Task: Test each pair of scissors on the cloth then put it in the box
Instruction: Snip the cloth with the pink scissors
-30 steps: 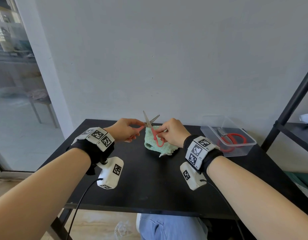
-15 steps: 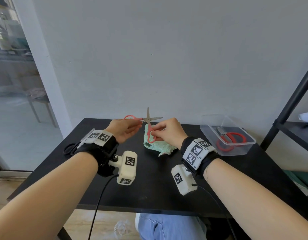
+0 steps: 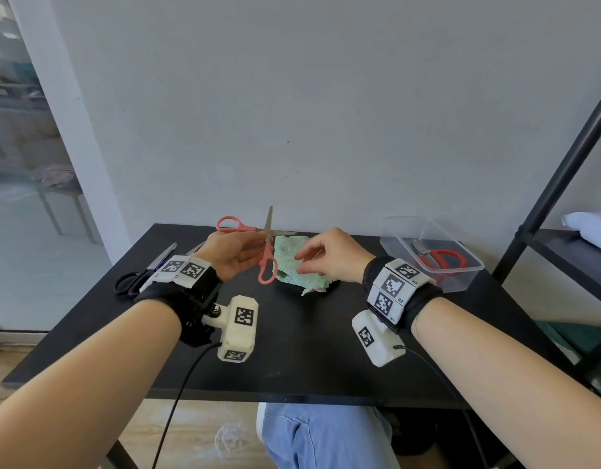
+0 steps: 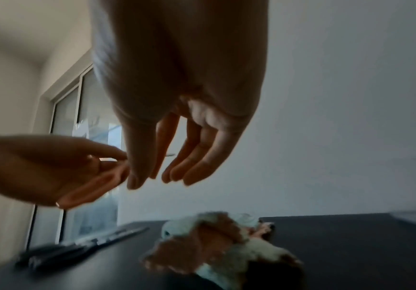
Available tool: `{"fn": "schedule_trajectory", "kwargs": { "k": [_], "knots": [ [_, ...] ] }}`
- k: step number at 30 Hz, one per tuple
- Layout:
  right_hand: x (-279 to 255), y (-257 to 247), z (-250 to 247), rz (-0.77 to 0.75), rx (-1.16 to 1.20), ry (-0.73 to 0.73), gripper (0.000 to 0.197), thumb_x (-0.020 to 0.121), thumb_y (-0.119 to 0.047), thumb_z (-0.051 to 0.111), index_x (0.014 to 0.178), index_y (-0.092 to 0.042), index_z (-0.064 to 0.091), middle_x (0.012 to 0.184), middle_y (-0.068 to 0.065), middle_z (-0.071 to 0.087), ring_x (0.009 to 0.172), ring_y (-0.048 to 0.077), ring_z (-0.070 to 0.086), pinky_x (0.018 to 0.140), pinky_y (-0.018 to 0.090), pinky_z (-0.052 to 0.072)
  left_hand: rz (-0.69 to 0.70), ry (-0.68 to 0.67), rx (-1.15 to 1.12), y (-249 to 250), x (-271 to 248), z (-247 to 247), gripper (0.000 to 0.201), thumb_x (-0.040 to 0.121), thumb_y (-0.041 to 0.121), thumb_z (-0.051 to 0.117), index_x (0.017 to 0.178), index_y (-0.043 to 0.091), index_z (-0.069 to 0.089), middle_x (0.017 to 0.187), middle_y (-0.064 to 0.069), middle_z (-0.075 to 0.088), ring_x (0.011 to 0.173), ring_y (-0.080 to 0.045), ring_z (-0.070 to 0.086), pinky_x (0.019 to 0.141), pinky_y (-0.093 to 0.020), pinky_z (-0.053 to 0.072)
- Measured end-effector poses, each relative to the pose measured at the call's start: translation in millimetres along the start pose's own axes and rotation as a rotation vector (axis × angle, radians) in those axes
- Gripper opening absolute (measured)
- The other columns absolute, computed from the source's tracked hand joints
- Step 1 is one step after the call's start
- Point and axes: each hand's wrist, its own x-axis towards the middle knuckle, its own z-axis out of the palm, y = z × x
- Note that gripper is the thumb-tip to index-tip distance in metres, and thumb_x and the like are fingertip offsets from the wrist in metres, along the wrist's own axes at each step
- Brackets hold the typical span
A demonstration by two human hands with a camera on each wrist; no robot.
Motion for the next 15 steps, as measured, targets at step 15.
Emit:
{"fn": "schedule_trajectory", "kwargs": {
  "k": [15],
  "knots": [
    [7,30,6,0.021,-0.375,-0.121,0.020,0.074,-0.034,0.079,0.085,-0.017,0.075,0.101,-0.005,0.059,0.098,0.013,0.054,0.085,0.031,0.045,-0.015,-0.001,0.082,-5,-2,-14,0.005,0.088,0.002,0.061,0.093,0.004,0.063,0.088,-0.014,0.071,0.069,-0.021,0.070,0.059,-0.029,0.059]
  ]
}}
